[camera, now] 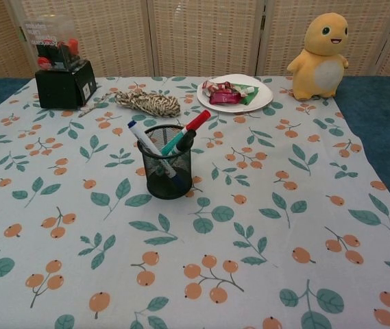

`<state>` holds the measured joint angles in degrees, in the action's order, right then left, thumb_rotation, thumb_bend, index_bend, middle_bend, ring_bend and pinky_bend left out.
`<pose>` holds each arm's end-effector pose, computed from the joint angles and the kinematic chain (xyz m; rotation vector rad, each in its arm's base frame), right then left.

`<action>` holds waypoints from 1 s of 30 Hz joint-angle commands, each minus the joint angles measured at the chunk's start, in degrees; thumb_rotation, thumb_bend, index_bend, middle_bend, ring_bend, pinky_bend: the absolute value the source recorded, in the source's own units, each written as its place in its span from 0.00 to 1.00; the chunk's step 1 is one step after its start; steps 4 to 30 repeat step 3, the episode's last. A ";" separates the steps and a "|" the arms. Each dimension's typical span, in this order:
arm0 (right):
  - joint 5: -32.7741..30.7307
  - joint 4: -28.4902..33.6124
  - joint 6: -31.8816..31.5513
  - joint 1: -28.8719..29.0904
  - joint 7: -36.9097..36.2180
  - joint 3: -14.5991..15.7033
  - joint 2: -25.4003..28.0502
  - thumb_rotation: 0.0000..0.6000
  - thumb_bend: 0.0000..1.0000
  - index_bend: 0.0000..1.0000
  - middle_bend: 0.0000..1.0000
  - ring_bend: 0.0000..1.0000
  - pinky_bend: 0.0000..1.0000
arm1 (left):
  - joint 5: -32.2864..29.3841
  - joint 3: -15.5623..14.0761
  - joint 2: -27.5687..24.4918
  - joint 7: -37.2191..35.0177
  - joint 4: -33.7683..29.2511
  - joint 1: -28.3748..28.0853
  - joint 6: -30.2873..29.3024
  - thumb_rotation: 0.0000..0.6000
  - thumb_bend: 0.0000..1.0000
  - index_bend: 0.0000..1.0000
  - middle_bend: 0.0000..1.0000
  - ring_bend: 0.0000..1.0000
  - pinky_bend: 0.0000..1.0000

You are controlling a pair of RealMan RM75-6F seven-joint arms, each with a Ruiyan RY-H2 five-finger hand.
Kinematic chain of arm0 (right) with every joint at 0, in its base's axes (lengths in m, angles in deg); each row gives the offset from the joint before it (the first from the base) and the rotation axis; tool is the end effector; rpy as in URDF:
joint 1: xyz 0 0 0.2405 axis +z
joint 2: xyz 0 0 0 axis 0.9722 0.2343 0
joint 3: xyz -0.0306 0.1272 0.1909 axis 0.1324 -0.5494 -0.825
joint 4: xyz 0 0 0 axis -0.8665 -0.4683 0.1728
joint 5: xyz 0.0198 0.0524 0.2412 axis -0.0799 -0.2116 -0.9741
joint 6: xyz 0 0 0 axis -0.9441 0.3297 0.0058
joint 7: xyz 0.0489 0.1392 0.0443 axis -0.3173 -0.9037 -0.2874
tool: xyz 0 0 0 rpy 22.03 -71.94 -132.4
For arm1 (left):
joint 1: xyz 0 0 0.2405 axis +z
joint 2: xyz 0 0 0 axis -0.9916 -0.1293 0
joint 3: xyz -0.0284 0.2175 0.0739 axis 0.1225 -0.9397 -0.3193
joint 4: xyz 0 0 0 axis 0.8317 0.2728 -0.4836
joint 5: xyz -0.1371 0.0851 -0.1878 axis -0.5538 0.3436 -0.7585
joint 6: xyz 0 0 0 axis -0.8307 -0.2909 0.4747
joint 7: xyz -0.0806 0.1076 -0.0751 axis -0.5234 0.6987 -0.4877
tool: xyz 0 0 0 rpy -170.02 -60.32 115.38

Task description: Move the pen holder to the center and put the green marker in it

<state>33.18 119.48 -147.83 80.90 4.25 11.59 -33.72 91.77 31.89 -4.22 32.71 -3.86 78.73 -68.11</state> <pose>-0.2892 -0.2019 0.1070 1.2913 -0.8146 0.8504 -0.3088 0.1796 0.1225 -1.4133 -0.6631 -0.8884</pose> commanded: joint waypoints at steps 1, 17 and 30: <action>-0.60 -0.01 1.06 0.48 0.93 -0.17 -0.27 1.00 0.15 0.00 0.00 0.00 0.00 | -0.25 0.02 0.02 -0.32 0.41 -0.33 1.05 1.00 0.15 0.00 0.03 0.00 0.28; -0.53 0.01 1.40 0.65 1.72 -0.02 -0.43 1.00 0.15 0.00 0.00 0.00 0.00 | -0.07 -0.01 0.16 -0.01 0.61 -0.53 1.52 1.00 0.15 0.00 0.03 0.00 0.28; -0.53 0.01 1.40 0.65 1.72 -0.02 -0.43 1.00 0.15 0.00 0.00 0.00 0.00 | -0.07 -0.01 0.16 -0.01 0.61 -0.53 1.52 1.00 0.15 0.00 0.03 0.00 0.28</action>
